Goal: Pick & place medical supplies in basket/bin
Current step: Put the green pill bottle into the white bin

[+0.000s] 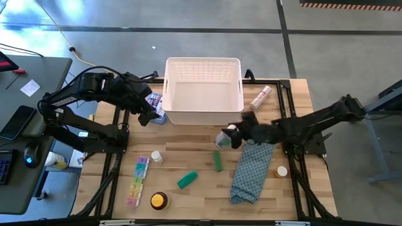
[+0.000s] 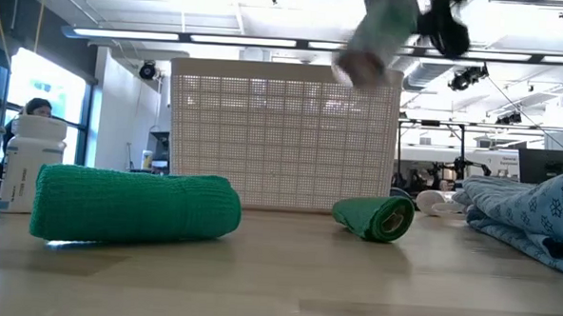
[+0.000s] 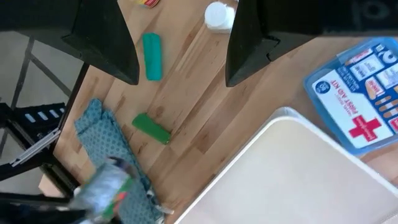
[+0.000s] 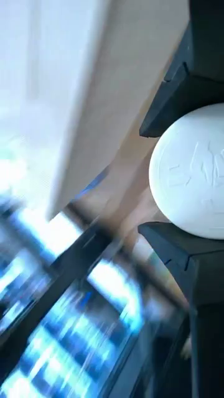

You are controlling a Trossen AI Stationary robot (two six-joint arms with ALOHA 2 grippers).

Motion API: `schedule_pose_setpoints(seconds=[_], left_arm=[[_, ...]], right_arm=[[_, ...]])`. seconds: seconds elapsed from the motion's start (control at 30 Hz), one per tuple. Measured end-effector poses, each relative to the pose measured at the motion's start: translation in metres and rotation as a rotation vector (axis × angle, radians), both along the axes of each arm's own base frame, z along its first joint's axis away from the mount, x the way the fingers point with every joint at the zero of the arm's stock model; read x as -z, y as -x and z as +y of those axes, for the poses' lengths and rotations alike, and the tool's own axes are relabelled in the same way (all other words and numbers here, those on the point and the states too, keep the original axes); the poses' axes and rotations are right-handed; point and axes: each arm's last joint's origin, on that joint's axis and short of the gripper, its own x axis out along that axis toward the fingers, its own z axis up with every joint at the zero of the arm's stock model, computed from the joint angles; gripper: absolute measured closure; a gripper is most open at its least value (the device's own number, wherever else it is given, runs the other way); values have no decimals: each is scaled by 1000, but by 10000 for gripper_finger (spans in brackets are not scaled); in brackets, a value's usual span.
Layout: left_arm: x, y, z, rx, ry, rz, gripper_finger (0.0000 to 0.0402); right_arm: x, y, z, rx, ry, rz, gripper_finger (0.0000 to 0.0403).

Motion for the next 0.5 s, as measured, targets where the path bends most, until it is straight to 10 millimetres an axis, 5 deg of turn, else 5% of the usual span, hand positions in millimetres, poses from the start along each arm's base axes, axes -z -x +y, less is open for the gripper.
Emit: schedule_pose_setpoints(seconds=[0.2, 0.5], left_arm=[[-4, -5, 1, 20, -26, -65, 131], [-7, -7, 1, 20, -32, -106, 131]], right_arm=[[-48, 1, -15, 29, 199, -294, 193], [-87, -26, -71, 115, 420, -148, 192]])
